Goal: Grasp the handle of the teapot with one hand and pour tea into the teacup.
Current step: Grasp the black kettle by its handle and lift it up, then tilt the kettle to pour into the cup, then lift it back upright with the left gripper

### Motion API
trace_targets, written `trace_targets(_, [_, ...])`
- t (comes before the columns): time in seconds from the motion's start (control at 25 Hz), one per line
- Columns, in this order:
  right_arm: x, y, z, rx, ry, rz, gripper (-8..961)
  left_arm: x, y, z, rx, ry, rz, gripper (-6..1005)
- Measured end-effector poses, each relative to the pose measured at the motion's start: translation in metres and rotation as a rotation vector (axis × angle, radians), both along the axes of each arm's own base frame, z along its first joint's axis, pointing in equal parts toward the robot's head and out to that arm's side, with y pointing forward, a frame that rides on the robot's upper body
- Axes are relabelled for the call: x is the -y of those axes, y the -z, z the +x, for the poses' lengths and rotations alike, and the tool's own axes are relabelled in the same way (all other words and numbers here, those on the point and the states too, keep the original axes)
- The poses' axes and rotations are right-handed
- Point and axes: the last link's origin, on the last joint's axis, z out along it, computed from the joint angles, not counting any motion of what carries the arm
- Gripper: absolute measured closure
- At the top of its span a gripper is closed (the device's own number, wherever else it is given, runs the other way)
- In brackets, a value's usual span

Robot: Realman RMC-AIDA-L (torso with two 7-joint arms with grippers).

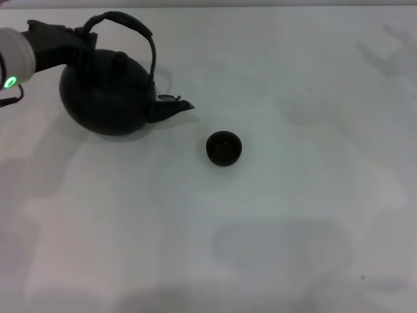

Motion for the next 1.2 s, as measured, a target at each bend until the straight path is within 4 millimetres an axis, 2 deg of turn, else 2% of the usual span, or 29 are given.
trace_targets(0.56, [0.0,0.001,0.002,-0.014,0.01,-0.001,110,0.01,0.012,0.033,-0.079,0.043,-0.048,863])
trace_targets(1.2, [-0.001,0.006,0.006,-0.024,0.026,-0.01,110,0.018,0.021,0.04,-0.155,0.05,-0.077,863])
